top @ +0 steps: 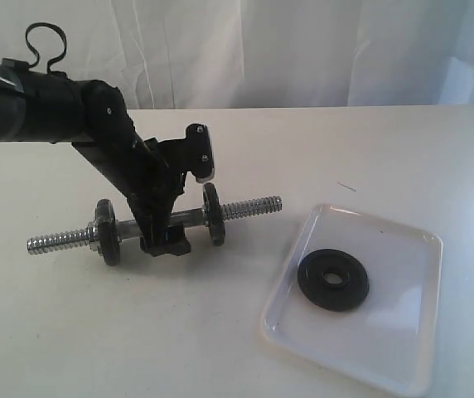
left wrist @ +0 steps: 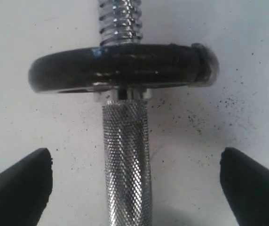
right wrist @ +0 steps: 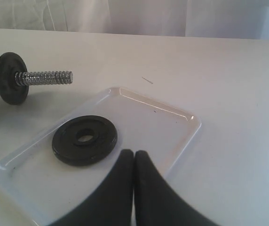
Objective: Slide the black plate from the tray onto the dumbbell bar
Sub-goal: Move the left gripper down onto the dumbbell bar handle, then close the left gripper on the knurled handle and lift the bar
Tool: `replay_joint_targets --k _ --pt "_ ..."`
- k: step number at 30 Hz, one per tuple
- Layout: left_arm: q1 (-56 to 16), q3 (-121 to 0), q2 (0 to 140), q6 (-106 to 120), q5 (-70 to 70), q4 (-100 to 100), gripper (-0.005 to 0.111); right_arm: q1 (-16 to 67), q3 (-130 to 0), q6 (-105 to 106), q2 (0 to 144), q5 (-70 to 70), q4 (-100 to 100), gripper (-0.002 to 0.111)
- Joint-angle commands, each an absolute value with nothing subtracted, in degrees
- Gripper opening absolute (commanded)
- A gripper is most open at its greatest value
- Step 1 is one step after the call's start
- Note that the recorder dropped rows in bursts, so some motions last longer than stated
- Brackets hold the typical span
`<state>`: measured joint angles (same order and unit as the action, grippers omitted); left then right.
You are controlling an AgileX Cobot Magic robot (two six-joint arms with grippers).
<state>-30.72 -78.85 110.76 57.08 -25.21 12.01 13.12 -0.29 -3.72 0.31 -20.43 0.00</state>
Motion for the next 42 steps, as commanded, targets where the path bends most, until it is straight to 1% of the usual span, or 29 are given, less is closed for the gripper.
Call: replay_joint_targets --k 1,28,30,36,42 --pt "-31.0 -79.0 111.9 55.9 -23.4 12.4 0.096 13.0 0.0 -3.7 0.0 -19.6 0.0 0.000" --pt "-31.1 -79.0 117.4 55.0 -17.7 15.2 0.096 13.0 0.0 -3.7 0.0 -19.6 0.0 0.000" --pt "-31.1 -79.0 117.4 55.3 -18.0 15.2 0.095 13.0 0.0 -3.7 0.0 -19.6 0.0 0.000" --pt "-31.1 -79.0 117.4 55.4 -21.6 14.2 0.087 13.0 0.0 -3.7 0.0 -19.6 0.0 0.000" --pt "-31.1 -79.0 117.4 55.4 -23.2 13.2 0.086 13.0 0.0 -3.7 0.0 -19.6 0.0 0.000"
